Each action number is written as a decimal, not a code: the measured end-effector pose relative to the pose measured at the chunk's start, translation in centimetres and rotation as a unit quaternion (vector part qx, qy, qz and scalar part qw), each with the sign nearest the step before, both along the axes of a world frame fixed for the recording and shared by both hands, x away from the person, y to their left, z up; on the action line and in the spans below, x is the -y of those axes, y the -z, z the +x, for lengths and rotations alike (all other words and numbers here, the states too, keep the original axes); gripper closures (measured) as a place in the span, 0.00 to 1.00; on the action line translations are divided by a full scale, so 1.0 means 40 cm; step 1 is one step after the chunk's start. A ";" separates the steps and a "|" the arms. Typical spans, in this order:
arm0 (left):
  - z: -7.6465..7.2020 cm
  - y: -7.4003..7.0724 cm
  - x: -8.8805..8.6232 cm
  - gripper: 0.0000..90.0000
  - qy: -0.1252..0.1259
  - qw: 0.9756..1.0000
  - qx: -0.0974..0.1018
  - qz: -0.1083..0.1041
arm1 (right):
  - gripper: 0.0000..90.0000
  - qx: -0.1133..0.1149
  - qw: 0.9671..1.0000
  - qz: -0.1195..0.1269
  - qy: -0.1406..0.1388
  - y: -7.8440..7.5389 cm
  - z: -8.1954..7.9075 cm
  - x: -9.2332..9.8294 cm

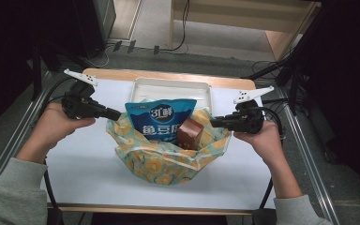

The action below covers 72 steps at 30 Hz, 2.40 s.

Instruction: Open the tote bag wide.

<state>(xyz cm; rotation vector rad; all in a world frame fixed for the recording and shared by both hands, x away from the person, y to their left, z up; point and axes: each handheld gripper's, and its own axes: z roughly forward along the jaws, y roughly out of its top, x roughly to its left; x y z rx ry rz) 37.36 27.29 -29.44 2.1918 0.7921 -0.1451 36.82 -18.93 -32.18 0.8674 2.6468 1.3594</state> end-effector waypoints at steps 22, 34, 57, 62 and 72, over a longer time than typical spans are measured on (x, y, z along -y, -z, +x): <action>-0.001 0.154 -0.011 1.00 -0.020 0.999 -0.037 -0.005 | 0.99 -0.022 1.000 -0.003 0.008 0.131 0.005 -0.003; 0.009 0.221 -0.004 1.00 -0.018 0.998 -0.053 -0.010 | 1.00 -0.047 0.999 0.000 0.026 0.194 0.015 -0.011; 0.006 0.318 -0.018 1.00 -0.041 0.996 -0.078 -0.021 | 1.00 -0.058 0.997 0.011 0.051 0.277 0.021 -0.017; 0.004 0.329 -0.021 1.00 -0.047 0.995 -0.082 -0.023 | 1.00 -0.064 0.996 0.012 0.056 0.305 0.028 -0.016; 0.016 0.359 -0.024 1.00 -0.057 0.994 -0.096 -0.003 | 1.00 -0.064 0.996 -0.007 0.056 0.336 0.035 -0.024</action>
